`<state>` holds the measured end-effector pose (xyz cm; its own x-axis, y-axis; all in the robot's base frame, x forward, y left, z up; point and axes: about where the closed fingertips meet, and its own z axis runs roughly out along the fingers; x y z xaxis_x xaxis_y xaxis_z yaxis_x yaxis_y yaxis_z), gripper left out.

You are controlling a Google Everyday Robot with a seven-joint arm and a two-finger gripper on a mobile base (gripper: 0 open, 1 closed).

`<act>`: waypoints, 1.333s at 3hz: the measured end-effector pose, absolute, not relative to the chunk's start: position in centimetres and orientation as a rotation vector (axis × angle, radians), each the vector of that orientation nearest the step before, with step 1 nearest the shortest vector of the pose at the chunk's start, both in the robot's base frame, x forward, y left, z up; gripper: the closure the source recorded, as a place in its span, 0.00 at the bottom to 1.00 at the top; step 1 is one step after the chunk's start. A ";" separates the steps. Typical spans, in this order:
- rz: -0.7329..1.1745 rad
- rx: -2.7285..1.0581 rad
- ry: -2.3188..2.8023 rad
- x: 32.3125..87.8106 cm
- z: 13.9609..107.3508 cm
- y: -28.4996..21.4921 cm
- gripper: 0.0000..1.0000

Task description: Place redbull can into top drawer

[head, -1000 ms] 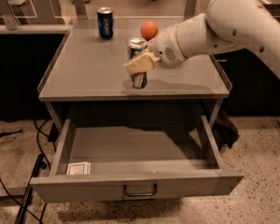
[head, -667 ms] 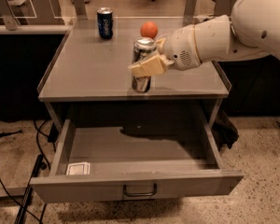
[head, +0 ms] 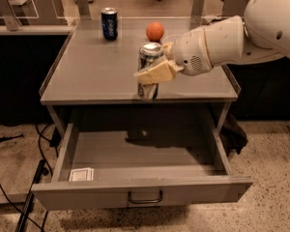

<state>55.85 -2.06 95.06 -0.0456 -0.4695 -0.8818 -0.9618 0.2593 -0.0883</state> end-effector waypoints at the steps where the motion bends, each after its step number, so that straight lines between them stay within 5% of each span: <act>1: 0.720 -1.364 1.647 54.1 92.9 -2.5 1.00; 4: 0.799 -1.416 1.570 50.7 80.9 -1.7 1.00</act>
Offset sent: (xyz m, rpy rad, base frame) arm -0.0567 -0.0160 -0.1067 0.0262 0.0260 0.0493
